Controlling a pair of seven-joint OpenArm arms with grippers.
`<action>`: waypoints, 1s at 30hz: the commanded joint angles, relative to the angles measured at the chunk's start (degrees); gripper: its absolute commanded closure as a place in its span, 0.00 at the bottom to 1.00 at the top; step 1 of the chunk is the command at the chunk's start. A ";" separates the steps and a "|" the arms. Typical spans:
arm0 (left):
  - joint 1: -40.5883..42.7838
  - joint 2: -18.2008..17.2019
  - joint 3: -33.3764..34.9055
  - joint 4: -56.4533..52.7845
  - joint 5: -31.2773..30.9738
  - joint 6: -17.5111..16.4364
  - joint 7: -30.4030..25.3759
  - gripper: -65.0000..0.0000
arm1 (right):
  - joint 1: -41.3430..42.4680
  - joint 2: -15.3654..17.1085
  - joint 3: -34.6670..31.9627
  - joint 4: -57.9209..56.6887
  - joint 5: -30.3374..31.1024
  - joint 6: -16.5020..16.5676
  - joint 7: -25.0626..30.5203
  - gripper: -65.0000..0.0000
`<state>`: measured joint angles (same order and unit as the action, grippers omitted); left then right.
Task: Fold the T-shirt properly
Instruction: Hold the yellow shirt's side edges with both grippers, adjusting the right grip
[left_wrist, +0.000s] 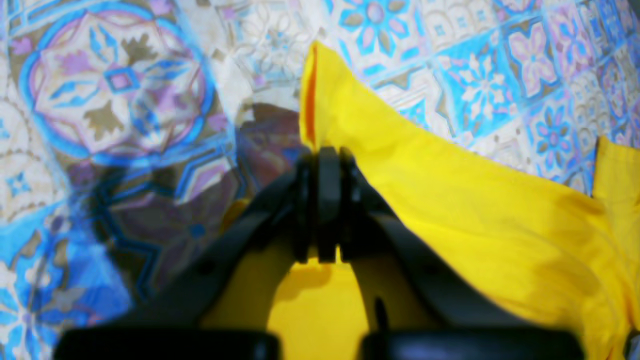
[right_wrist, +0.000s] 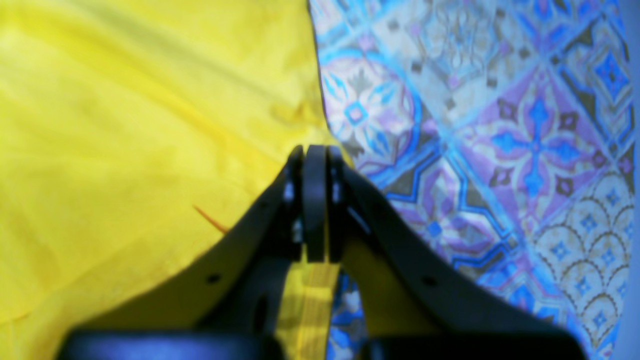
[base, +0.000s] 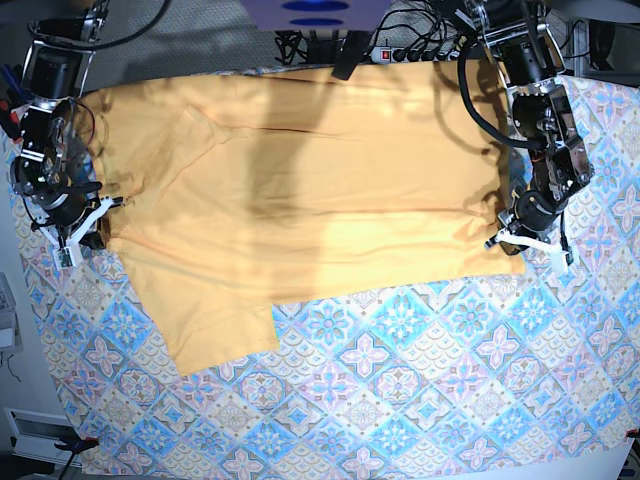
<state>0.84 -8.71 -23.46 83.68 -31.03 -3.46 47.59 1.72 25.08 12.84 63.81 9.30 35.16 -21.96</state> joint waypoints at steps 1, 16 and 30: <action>-0.97 -0.74 -0.14 1.02 -0.49 -0.54 -0.78 1.00 | 2.72 1.25 0.13 -0.29 0.85 -0.04 2.31 0.98; -0.97 -0.56 -0.14 1.02 -0.49 -0.54 -0.78 1.00 | 21.27 -0.33 -7.79 -26.76 0.59 -0.21 9.16 0.60; -1.33 -0.56 -0.14 1.02 -0.49 -0.54 -0.87 1.00 | 22.94 -0.42 -12.53 -37.22 0.59 -0.30 15.23 0.60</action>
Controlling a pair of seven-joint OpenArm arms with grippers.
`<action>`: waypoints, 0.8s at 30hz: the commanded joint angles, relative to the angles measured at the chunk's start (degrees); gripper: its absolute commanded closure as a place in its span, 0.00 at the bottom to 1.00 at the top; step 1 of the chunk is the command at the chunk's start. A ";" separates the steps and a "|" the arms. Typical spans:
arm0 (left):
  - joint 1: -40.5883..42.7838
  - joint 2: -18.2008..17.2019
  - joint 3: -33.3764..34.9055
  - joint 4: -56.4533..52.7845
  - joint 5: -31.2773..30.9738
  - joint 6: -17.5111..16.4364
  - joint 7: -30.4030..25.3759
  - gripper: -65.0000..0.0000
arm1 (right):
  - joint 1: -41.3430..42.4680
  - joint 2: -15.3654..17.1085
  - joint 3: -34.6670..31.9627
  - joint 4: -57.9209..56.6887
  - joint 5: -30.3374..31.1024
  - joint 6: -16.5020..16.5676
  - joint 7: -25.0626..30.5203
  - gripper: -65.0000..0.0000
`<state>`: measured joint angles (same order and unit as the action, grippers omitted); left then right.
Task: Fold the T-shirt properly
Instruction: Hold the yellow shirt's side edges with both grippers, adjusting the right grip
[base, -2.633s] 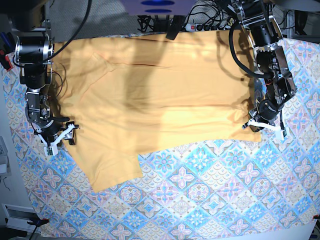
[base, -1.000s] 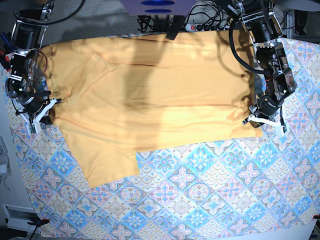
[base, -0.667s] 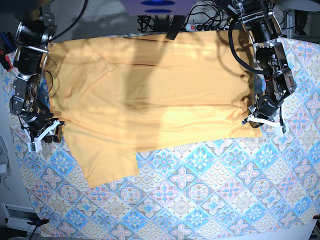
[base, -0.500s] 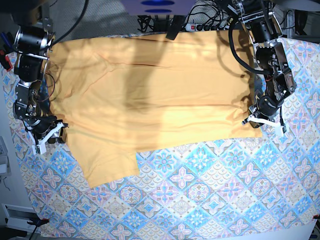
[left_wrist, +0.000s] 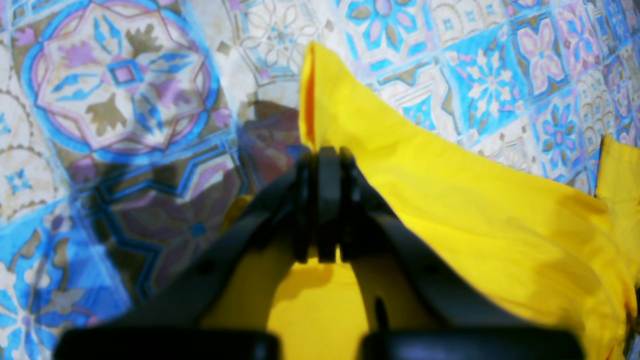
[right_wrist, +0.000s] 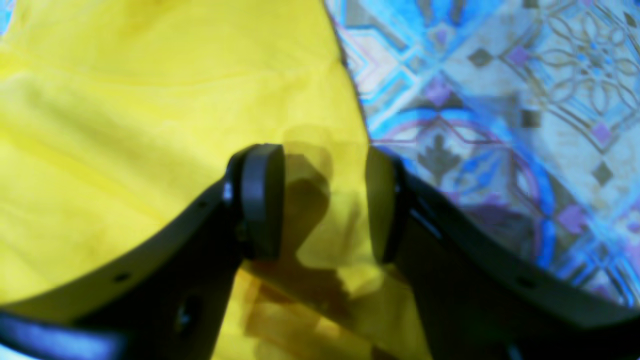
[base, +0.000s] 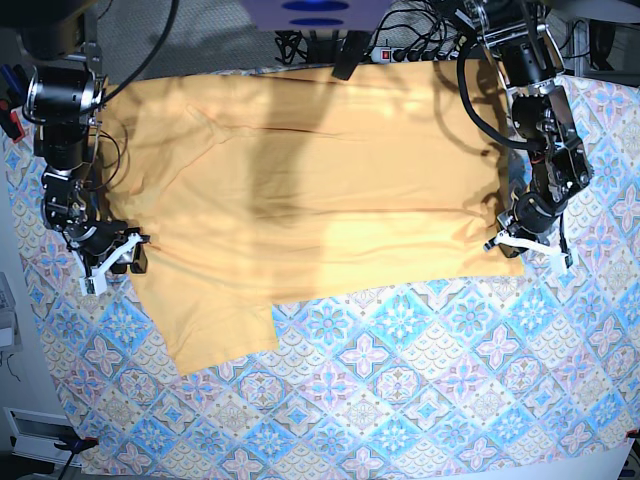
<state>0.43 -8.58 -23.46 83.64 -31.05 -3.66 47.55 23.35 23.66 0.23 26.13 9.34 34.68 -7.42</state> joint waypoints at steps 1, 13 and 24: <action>-1.00 -0.70 -0.14 1.07 -0.47 -0.34 -0.82 1.00 | 1.31 1.00 -0.71 0.46 0.55 0.18 0.61 0.60; -1.09 -0.70 -0.14 1.07 -0.47 -0.34 -0.82 1.00 | 1.22 1.00 -3.79 0.99 0.72 0.44 0.08 0.97; -0.82 -0.87 -0.14 1.16 -0.47 -0.34 -0.82 1.00 | -3.97 1.35 2.54 15.32 5.56 5.32 -9.59 0.98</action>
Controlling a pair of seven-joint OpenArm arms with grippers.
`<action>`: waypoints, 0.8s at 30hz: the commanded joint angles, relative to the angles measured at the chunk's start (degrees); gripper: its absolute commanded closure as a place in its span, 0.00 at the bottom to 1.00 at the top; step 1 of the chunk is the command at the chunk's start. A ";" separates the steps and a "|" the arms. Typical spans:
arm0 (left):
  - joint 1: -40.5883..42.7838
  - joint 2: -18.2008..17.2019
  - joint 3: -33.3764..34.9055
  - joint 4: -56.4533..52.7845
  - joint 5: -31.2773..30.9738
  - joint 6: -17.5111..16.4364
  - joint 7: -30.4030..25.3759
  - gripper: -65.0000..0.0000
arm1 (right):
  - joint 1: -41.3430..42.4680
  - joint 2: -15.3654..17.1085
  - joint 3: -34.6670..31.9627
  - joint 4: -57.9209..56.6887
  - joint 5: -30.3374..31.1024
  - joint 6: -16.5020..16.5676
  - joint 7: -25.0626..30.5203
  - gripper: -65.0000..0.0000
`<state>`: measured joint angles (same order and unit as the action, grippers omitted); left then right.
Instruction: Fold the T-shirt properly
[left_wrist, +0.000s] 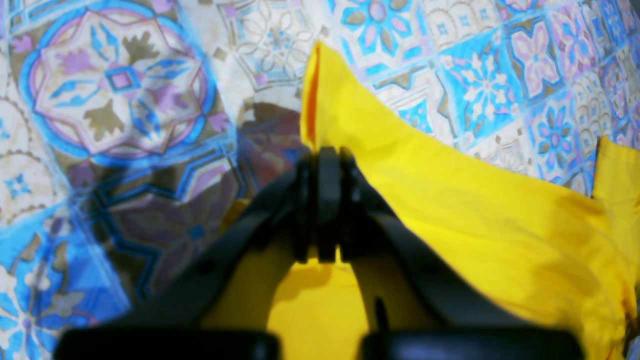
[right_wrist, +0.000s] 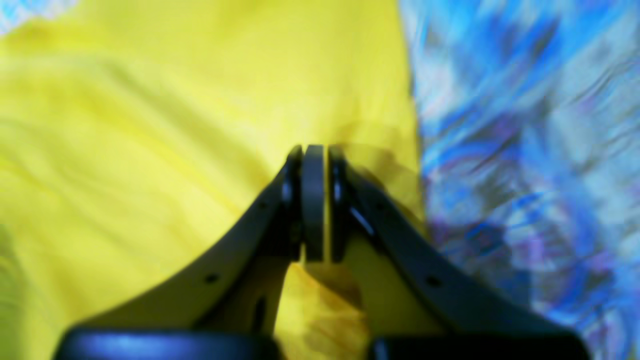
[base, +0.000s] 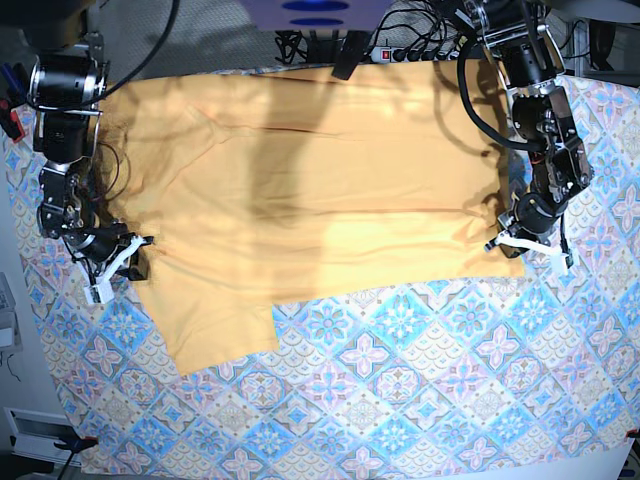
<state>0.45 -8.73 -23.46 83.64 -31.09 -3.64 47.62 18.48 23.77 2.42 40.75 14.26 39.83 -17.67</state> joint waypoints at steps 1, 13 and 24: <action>-0.84 -0.72 -0.14 1.16 -0.42 -0.36 -0.89 1.00 | -0.15 1.33 1.15 3.25 0.73 0.17 -0.66 0.98; -0.84 -0.72 -0.14 1.16 -0.42 -0.36 -0.89 1.00 | -10.88 1.33 5.01 20.21 0.46 0.17 -2.68 0.92; -0.58 -0.63 -0.14 1.16 -0.42 -0.36 -0.89 1.00 | -10.88 1.24 4.31 19.51 0.46 0.17 -1.01 0.64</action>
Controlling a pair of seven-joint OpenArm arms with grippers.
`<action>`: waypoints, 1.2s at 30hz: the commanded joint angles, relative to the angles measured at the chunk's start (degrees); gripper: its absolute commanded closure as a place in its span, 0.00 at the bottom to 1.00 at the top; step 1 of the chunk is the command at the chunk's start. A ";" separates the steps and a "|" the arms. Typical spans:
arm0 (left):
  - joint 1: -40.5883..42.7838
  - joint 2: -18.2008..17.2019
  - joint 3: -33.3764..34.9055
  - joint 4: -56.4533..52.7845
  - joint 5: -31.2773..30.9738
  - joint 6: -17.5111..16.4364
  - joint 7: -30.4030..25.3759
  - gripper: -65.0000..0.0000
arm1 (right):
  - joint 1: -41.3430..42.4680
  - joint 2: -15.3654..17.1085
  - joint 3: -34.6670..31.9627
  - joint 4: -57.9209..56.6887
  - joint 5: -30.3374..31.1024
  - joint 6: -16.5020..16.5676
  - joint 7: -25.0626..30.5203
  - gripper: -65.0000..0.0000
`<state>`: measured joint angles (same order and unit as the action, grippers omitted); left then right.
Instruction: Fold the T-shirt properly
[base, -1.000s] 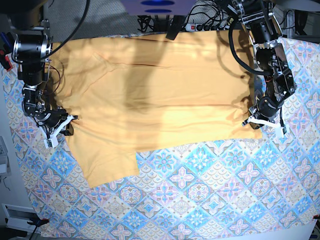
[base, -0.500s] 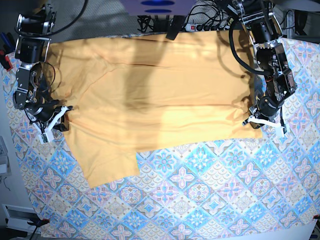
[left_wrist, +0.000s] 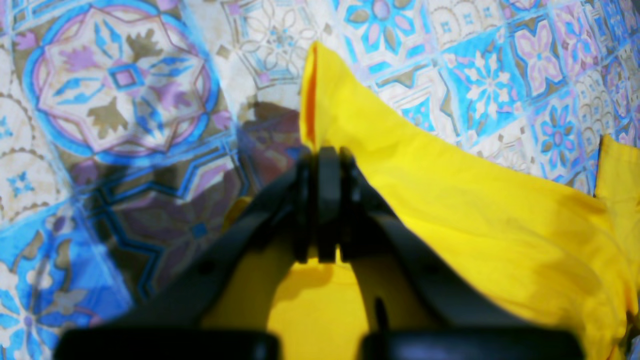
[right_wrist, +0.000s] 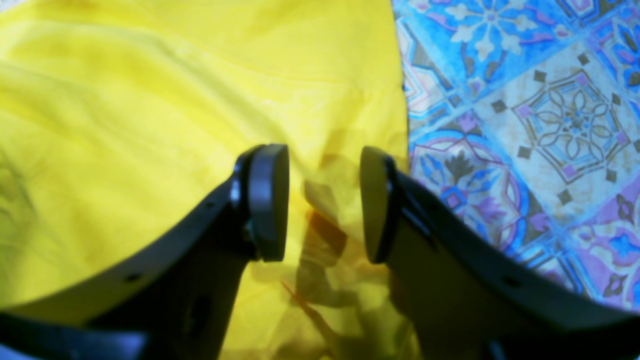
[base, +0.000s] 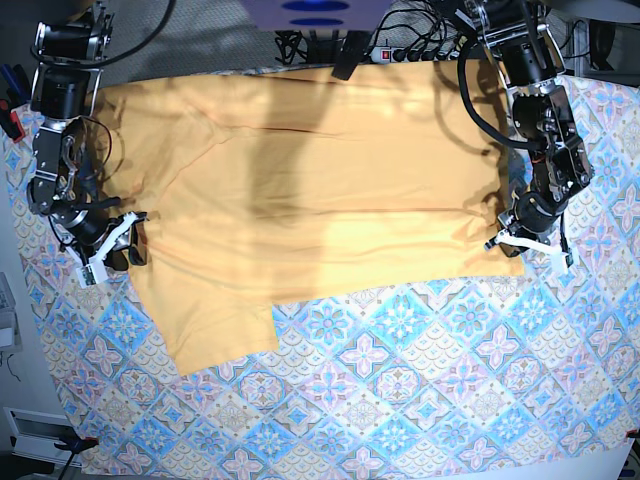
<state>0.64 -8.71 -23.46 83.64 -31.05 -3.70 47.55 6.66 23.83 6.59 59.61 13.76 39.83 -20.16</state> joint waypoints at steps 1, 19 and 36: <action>-0.78 -0.65 -0.14 1.16 -0.47 -0.30 -0.82 1.00 | 1.04 1.18 -0.57 0.56 0.97 0.17 1.48 0.64; -0.78 -0.56 -0.14 1.16 -0.47 -0.30 -0.82 1.00 | 6.14 1.09 -7.69 -7.97 0.97 0.17 4.91 0.64; -1.04 -0.56 -0.14 1.07 -0.47 -0.30 -0.82 1.00 | 10.36 1.00 -8.30 -17.37 0.88 0.17 7.72 0.64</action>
<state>0.47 -8.58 -23.46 83.64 -31.03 -3.68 47.55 15.27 23.68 -1.89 41.39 13.69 39.81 -14.26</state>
